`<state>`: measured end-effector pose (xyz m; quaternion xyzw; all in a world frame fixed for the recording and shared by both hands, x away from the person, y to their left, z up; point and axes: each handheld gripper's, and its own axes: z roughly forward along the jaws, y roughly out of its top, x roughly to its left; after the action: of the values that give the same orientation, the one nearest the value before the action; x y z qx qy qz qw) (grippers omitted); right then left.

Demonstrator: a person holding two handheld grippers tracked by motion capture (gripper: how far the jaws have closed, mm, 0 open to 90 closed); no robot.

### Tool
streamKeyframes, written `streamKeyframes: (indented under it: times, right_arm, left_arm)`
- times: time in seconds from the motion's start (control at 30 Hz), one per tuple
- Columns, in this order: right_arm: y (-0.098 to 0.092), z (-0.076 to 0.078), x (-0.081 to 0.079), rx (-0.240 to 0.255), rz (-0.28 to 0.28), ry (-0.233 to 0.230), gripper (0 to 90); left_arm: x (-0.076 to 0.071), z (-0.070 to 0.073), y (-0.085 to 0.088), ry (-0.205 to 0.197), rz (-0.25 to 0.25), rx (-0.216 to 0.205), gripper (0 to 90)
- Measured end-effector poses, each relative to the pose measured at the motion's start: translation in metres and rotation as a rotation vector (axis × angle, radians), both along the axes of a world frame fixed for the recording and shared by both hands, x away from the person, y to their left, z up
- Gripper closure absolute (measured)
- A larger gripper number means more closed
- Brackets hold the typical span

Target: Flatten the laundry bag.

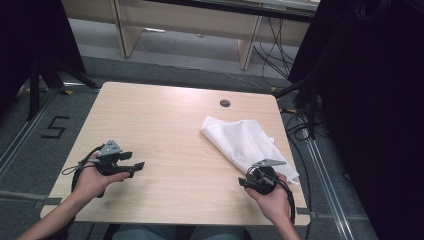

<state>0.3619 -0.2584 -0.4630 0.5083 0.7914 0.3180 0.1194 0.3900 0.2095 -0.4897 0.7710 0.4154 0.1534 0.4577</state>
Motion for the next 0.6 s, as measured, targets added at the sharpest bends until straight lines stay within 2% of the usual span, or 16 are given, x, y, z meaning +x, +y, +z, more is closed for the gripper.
streamKeyframes:
  times: [0.03,0.07,0.1,0.13,0.17,0.2,0.23,0.27,0.3,0.37,0.4,0.47,0.5,0.6]
  right_arm:
    - [-0.002,0.002,0.001,-0.008,0.008,0.018,63.4]
    - [-0.002,0.001,0.002,0.008,0.002,0.004,64.0]
    - [-0.007,0.0,0.006,0.036,0.053,-0.008,64.9]
    - [-0.01,-0.001,0.008,0.026,0.073,-0.021,65.2]
    - [-0.009,0.001,0.007,0.034,0.035,0.006,65.6]
    - [-0.011,0.001,0.008,0.024,0.043,0.013,66.6]
    - [-0.009,0.003,0.007,-0.012,-0.001,0.014,67.4]
    - [-0.009,0.004,0.006,-0.004,-0.009,0.04,68.5]
    - [-0.008,0.003,0.006,0.003,-0.019,0.039,69.4]
    - [-0.009,0.002,0.008,0.002,-0.026,0.018,71.2]
    - [-0.011,0.004,0.01,-0.027,-0.013,0.018,72.0]
    - [-0.012,0.008,0.013,-0.03,-0.026,0.015,73.1]
    - [-0.015,0.008,0.017,-0.045,-0.012,-0.024,73.7]
    - [-0.02,0.012,0.021,-0.064,-0.055,-0.013,74.5]
  left_arm:
    - [0.0,0.0,0.0,0.002,-0.003,0.0,33.6]
    - [0.0,0.0,0.0,-0.002,0.0,0.0,33.6]
    - [0.0,-0.001,0.0,-0.001,-0.002,0.003,33.6]
    - [0.0,-0.001,0.002,0.002,-0.01,0.019,33.6]
    - [-0.001,-0.001,0.001,0.004,0.0,0.004,33.6]
    - [-0.001,-0.002,0.001,0.005,-0.003,0.005,33.6]
    - [-0.002,-0.001,0.003,0.01,-0.011,0.019,33.6]
    - [-0.002,-0.001,0.003,0.012,-0.012,0.02,33.6]
    - [-0.003,-0.001,0.002,0.005,0.0,-0.003,33.6]
    - [-0.004,0.001,0.001,0.0,-0.005,-0.001,33.6]
    - [-0.004,0.0,0.0,-0.011,-0.019,-0.001,33.6]
    - [-0.005,-0.001,0.001,-0.007,-0.038,0.01,33.6]
    - [-0.006,0.0,0.002,0.0,-0.041,0.007,33.6]
    - [-0.007,0.0,0.001,-0.011,-0.039,-0.005,33.6]
